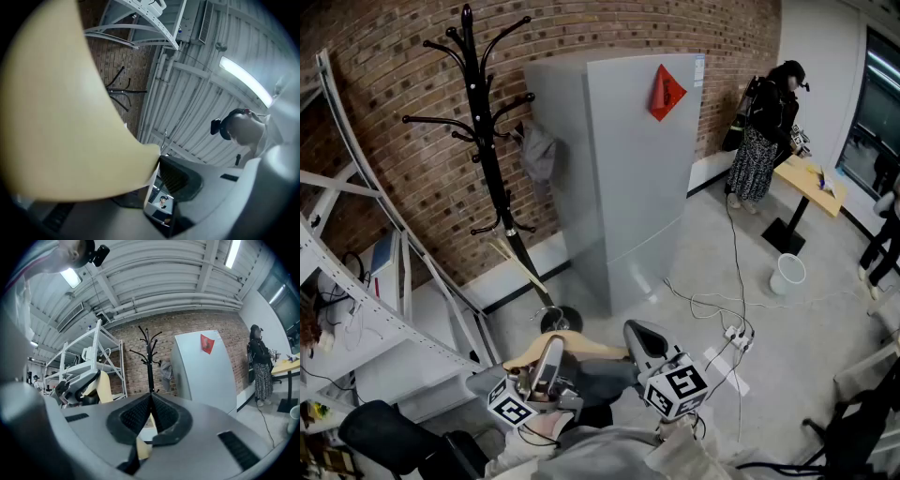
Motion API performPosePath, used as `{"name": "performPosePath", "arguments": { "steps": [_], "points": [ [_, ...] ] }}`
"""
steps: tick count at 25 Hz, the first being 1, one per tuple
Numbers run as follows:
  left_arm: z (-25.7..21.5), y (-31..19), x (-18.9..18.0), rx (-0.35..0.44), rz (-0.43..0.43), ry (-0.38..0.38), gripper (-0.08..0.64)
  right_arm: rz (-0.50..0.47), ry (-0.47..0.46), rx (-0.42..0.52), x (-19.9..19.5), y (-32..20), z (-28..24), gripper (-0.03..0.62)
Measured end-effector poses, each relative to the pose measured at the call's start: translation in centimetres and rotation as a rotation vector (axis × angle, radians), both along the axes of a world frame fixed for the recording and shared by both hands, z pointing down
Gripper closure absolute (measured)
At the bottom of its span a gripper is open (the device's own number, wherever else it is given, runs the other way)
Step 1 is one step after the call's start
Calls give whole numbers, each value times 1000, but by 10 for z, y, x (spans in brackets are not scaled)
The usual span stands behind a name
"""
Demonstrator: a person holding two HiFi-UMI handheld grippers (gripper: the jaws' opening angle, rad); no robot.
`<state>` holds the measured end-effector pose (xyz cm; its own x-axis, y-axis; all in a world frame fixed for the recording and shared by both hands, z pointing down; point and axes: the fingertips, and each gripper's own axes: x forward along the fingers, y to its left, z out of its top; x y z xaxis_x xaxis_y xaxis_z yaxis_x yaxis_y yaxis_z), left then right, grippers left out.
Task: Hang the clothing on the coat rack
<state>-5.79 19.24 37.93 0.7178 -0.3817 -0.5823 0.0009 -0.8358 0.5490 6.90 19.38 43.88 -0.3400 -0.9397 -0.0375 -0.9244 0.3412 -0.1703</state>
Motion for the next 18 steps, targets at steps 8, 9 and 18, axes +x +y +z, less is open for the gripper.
{"name": "performPosePath", "arguments": {
  "steps": [8,9,18],
  "points": [
    [5,-21,1,-14,-3,10,456,-1,10,-16,0,-18,6,568],
    [6,-23,2,-11,0,11,456,1,12,-18,1,-21,7,569],
    [16,-75,-3,-42,9,30,456,12,19,-51,-2,-69,13,568]
  ]
}}
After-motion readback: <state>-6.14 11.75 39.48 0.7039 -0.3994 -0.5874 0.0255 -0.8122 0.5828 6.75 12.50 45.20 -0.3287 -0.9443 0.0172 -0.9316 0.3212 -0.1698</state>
